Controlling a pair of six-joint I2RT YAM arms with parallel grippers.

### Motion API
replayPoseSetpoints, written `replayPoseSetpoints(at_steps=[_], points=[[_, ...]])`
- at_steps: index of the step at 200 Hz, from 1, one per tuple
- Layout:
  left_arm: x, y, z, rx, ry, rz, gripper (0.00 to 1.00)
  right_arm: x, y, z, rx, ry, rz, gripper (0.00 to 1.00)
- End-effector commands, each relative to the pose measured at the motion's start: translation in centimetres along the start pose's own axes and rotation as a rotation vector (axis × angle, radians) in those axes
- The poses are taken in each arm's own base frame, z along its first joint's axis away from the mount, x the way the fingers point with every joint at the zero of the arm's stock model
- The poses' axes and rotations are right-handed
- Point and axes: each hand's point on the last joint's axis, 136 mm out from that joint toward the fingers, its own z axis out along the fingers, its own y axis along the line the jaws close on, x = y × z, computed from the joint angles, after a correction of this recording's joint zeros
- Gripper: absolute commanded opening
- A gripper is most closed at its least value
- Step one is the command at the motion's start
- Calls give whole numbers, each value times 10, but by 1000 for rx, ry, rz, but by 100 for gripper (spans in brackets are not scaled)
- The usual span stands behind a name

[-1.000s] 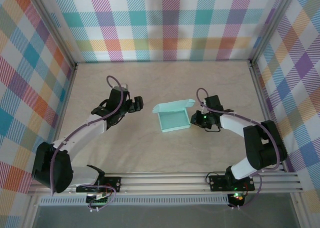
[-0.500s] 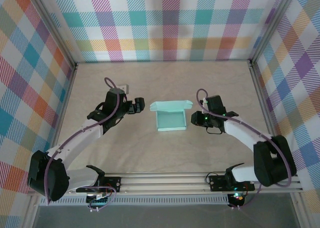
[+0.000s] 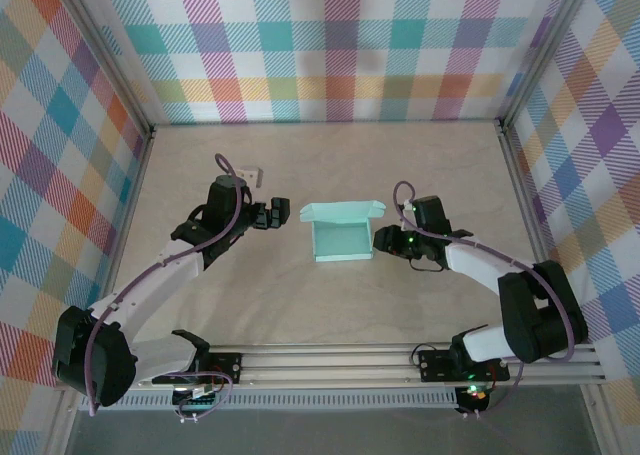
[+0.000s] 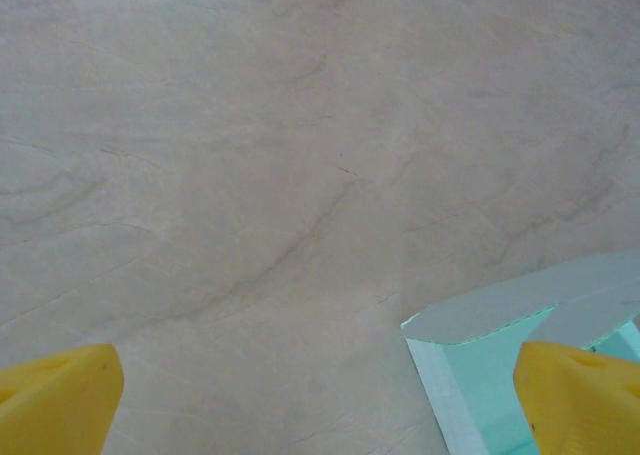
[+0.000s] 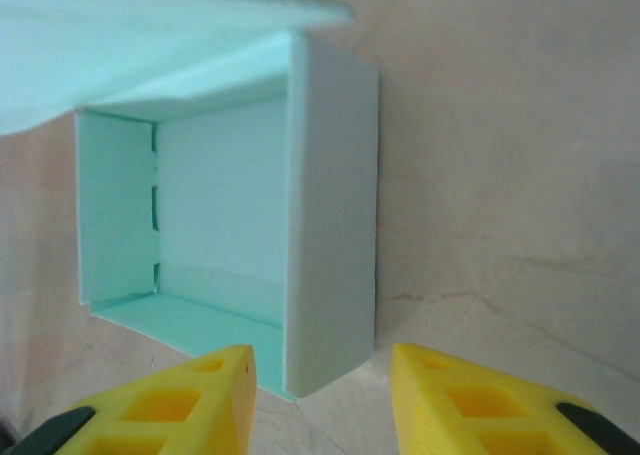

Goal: Fold the paper box

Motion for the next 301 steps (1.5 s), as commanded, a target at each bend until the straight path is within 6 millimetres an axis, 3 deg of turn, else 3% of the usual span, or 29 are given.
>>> replayPoseSetpoints(at_steps=[1, 30, 100, 236, 277, 301], points=[[-3, 0, -1, 18, -31, 4, 100, -9, 19, 6, -119, -8, 54, 39], [8, 1, 0, 27, -23, -3, 100, -4, 7, 16, -115, 11, 117, 34], [15, -2, 3, 52, -13, -20, 100, 2, 6, 25, -202, 41, 176, 31], [22, 0, 6, 49, 1, -18, 100, 19, -26, 38, -44, 91, 185, 26], [26, -1, 10, 55, 16, -15, 100, 9, -6, 28, -69, 74, 134, 30], [28, -3, 14, 64, 30, -8, 100, -1, 9, 10, -89, 36, 74, 44]])
